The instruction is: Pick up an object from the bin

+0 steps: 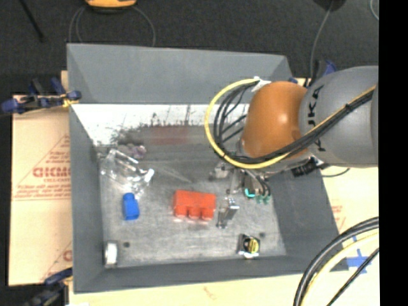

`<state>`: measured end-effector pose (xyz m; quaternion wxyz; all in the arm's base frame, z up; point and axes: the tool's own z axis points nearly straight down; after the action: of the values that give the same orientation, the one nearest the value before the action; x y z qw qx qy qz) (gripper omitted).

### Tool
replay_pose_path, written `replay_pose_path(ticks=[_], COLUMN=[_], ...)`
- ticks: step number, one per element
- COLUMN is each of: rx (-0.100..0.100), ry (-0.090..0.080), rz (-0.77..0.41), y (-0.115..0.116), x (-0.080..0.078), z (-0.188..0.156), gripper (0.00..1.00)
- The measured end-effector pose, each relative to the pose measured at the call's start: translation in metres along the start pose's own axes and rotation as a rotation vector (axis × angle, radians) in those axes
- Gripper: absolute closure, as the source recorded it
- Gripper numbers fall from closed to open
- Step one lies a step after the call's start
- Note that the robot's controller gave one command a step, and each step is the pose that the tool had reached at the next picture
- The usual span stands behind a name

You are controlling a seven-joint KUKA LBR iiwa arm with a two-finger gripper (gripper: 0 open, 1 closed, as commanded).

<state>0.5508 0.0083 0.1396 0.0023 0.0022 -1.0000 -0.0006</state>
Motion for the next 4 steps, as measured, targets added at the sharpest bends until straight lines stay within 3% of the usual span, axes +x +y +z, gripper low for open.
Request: replay_pose_path(ticks=[1,2,3,4], rx=[0.003,-0.002,-0.001,-0.003], ry=[-0.015,-0.008,-0.011,-0.016], rz=[-0.048,-0.023,0.117,0.156], y=[0.034,0.041,0.026,0.032], x=[-0.03,-0.013,-0.015,-0.014], z=[0.068,0.037,0.025,0.067], gripper=[0.0,0.0,0.0,0.0])
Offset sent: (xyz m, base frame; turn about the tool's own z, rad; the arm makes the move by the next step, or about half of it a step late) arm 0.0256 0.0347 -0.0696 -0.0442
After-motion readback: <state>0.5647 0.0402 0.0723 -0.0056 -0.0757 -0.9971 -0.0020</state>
